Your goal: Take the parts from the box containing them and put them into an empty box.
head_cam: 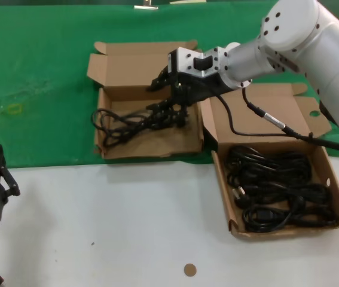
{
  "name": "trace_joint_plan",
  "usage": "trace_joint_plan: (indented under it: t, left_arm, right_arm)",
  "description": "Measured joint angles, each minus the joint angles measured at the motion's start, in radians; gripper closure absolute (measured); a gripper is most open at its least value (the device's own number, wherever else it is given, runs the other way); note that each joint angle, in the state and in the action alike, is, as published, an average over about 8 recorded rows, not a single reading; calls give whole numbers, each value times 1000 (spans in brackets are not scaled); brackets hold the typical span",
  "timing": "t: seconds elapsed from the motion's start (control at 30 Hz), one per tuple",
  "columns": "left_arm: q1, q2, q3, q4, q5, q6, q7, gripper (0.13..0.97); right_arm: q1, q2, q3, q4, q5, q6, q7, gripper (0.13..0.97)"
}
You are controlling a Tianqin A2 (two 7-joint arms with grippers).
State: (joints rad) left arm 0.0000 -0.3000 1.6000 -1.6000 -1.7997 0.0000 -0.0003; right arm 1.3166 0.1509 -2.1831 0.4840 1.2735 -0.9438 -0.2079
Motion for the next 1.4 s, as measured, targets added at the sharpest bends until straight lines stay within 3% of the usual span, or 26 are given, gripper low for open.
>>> trace_joint_plan:
  t: [0.27,0.4,0.67,0.97,1.1,1.2,1.4]
  left_arm:
    - [0,0,0,0,0,0,0,953]
    - [0,0,0,0,0,0,0,953]
    - [0,0,0,0,0,0,0,945]
    - [0,0,0,0,0,0,0,890]
    - [0,0,0,0,0,0,0,860]
    - [0,0,0,0,0,0,0,860]
    - [0,0,0,0,0,0,0,746]
  right_arm:
    - [9,-8,9,-38,10,11,-28,734]
    - [9,-7,11,-43,12,13,-33,734]
    - [-12,-4,21,-25,21,28,-31,552]
    - [-135,11,74,81,68,113,-8,343]
    - [-203,19,103,141,95,162,4,343]
    - [-255,25,126,188,115,199,14,291]
    - [-362,37,172,281,157,273,34,204]
